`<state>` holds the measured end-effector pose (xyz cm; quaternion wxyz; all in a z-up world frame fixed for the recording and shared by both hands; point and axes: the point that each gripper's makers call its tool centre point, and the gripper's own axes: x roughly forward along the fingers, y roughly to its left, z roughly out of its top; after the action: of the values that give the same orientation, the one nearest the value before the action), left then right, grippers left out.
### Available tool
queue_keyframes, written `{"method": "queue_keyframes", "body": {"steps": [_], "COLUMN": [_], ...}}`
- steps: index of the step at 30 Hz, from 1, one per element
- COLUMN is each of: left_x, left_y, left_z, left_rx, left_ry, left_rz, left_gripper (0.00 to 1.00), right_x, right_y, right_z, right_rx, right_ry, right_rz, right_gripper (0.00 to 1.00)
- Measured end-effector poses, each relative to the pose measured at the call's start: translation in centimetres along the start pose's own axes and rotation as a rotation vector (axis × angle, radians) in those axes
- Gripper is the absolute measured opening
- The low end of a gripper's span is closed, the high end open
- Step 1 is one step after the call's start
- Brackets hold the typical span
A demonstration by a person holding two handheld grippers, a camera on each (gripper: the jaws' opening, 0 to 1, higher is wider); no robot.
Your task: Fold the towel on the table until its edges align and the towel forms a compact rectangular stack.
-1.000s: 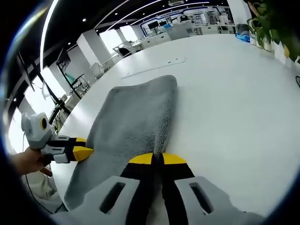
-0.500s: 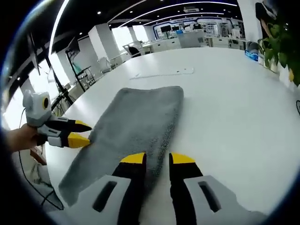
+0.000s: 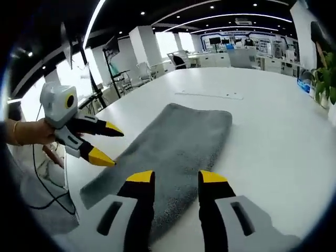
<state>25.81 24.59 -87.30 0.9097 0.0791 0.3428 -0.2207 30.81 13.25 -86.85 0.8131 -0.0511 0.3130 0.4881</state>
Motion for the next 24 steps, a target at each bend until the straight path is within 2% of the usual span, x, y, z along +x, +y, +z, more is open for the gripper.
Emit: {"method": "queue_keyframes", "body": {"steps": [7,11,14,20,24], "left_x": [-0.9,-1.3,-1.3,-1.5,-1.7], "left_y": [-3.4,-5.3,-6.6,-9.3,-10.7], "left_z": [0.1,-0.5,-1.3,-2.7,-3.8], "left_rx": [0.044,0.111,0.101,0.128,0.135], "left_ry": [-0.036,-0.016,-0.003,0.022,0.049], "left_rz": [-0.084,-0.126,-0.16,-0.207,-0.244], "left_gripper": [0.59,0.61,0.57,0.56,0.51], "right_x": [-0.6,-1.0,-1.3,-1.9,-2.3], "right_y": [2.4,3.6,4.6,6.8,7.6], "right_z": [-1.5,-2.6,-3.5,-4.5,-5.3], "right_rx": [-0.055,-0.088,-0.081,-0.104,-0.117], "right_ry": [0.033,0.057,0.074,0.091,0.107], "right_rz": [0.074,0.105,0.123,0.158,0.176], "right_gripper": [0.33,0.34,0.29,0.29,0.29]}}
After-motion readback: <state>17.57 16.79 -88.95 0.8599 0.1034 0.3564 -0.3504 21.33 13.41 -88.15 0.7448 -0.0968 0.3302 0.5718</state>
